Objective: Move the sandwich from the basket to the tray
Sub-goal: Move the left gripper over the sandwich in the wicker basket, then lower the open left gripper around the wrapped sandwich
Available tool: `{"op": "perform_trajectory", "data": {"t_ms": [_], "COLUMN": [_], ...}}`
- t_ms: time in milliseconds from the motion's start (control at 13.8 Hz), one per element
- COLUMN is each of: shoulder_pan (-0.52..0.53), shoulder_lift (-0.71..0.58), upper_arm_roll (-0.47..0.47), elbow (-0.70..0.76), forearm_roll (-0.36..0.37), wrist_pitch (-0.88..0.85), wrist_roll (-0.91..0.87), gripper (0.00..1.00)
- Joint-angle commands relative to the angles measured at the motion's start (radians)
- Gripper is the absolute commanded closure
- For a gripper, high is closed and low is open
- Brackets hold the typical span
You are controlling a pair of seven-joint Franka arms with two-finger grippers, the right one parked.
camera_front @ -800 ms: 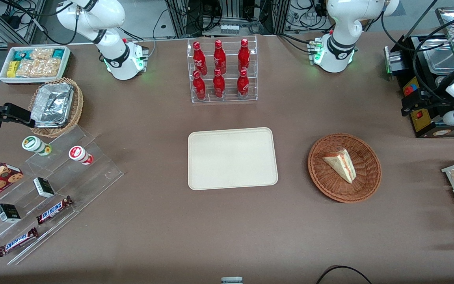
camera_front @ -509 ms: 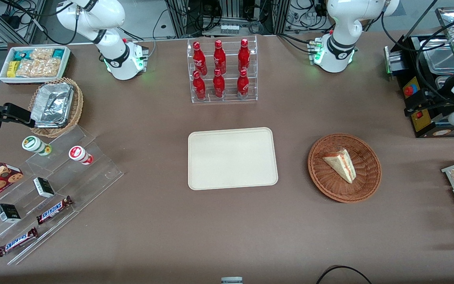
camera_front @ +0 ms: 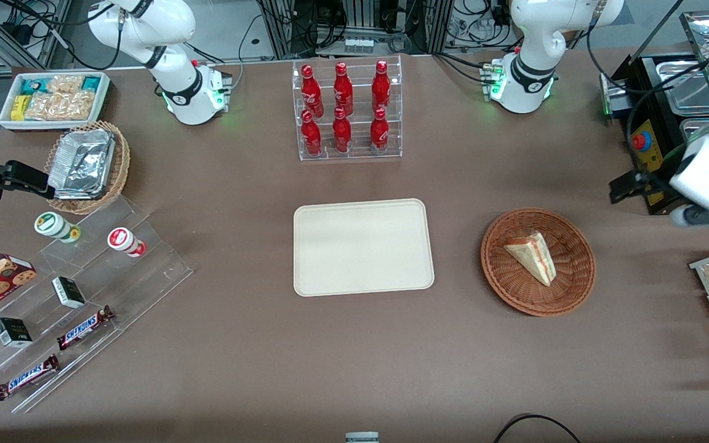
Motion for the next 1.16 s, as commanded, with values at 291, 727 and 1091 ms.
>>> {"op": "perform_trajectory", "data": {"t_ms": [291, 727, 1091], "shoulder_pan": [-0.018, -0.018, -0.024], "shoulder_lift": [-0.026, -0.018, 0.032], "upper_arm_roll": [-0.073, -0.080, -0.081], "elbow": [-0.290, -0.526, -0.552], "forearm_roll": [0.010, 0.013, 0.017], "wrist_pitch": [0.363, 0.725, 0.779], "wrist_roll": [-0.469, -0.597, -0.640], "gripper": [0.00, 0.00, 0.00]}}
